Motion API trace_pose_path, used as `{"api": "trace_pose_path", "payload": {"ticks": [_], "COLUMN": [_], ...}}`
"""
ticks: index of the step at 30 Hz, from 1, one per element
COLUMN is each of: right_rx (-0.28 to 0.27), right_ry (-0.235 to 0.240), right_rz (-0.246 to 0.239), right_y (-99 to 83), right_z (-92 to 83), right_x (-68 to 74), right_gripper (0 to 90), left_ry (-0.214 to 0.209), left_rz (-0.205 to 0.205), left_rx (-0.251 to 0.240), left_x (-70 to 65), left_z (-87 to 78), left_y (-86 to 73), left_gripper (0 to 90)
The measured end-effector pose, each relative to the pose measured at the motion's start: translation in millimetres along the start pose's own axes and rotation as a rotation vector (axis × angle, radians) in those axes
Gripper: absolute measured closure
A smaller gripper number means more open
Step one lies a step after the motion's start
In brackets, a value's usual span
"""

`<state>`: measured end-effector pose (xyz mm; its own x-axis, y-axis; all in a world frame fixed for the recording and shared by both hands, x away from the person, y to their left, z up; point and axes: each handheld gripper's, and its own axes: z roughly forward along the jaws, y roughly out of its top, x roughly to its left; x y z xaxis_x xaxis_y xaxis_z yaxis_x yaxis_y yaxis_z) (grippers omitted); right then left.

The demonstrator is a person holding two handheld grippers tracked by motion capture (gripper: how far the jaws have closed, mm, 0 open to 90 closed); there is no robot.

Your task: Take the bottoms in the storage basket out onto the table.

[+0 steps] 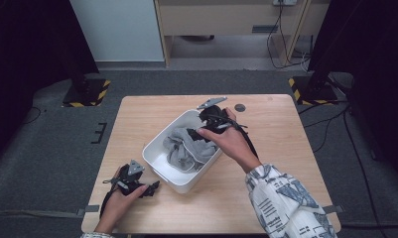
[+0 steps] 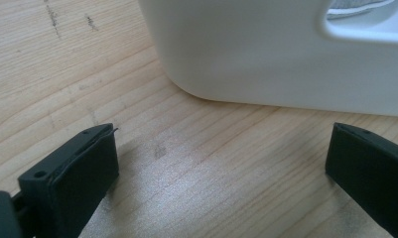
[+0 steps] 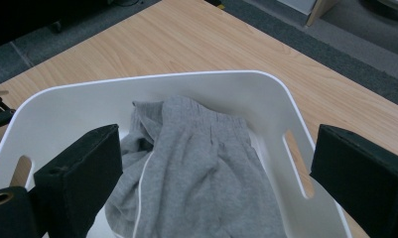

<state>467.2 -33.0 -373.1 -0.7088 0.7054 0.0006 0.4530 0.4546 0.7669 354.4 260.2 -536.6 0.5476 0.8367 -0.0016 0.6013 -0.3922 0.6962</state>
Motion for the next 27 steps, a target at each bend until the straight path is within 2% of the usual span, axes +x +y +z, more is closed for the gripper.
{"api": "trace_pose_path", "payload": {"ticks": [5, 11, 15, 20, 23, 25, 27], "right_rx": [0.012, 0.016, 0.039, 0.044, 0.055, 0.058, 0.082], "right_ry": [0.005, 0.012, 0.024, 0.032, 0.042, 0.041, 0.038], "right_rz": [-0.015, -0.021, -0.021, -0.011, -0.003, -0.005, -0.025], "right_y": [11.0, 14.8, 16.3, 19.8, 20.8, 20.1, 15.9], "right_z": [11.6, 23.4, 39.7, 53.5, 69.6, 72.5, 83.8], "right_x": [8.9, 14.5, 17.7, 20.0, 24.1, 25.2, 31.1], "right_gripper": [5.9, 6.4, 6.2, 6.3, 6.5, 6.6, 6.5], "left_ry": [-0.002, -0.003, -0.003, -0.004, -0.004, -0.004, -0.005], "left_rz": [0.000, 0.002, 0.002, 0.003, 0.005, 0.004, 0.003], "left_rx": [-0.001, -0.001, -0.001, 0.000, 0.000, 0.000, -0.001], "left_x": [0.1, 0.2, 0.3, 0.3, 0.5, 0.4, 0.3], "left_z": [0.0, 0.2, 0.2, 0.1, 0.1, 0.1, 0.0], "left_y": [0.1, 0.1, 0.1, 0.2, 0.2, 0.2, -0.1], "left_gripper": [0.0, 0.0, 0.0, 0.0, 0.0, 0.0, 0.0]}}
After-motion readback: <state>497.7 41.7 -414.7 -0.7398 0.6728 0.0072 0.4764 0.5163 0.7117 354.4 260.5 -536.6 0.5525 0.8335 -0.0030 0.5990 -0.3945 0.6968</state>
